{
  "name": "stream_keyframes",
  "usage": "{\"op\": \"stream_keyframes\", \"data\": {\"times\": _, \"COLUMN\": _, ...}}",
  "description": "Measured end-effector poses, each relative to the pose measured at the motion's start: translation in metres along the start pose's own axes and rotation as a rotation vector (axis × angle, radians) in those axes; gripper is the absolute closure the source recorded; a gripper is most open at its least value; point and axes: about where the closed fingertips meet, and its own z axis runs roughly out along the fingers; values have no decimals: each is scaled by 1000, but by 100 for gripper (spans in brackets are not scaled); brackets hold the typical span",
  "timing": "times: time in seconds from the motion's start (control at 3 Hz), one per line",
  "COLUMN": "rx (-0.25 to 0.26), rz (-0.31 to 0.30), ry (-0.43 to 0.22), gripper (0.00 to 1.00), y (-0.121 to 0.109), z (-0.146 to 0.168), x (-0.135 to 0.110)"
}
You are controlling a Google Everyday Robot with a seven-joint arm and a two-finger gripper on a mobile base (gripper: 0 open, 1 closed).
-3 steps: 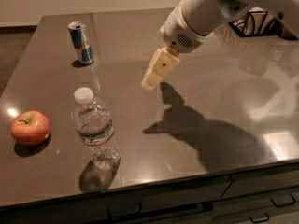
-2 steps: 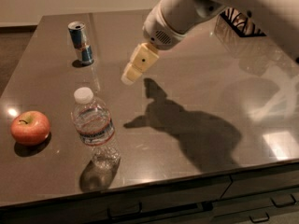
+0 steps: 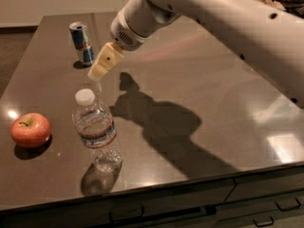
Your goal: Move redbull can near water bottle
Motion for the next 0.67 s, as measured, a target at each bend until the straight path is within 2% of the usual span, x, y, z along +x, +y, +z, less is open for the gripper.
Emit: {"op": "stream_keyframes", "data": {"times": 0.67, "rx": 110, "rz": 40, "ry": 4, "gripper": 0, "y": -35, "z": 57, "x": -26}}
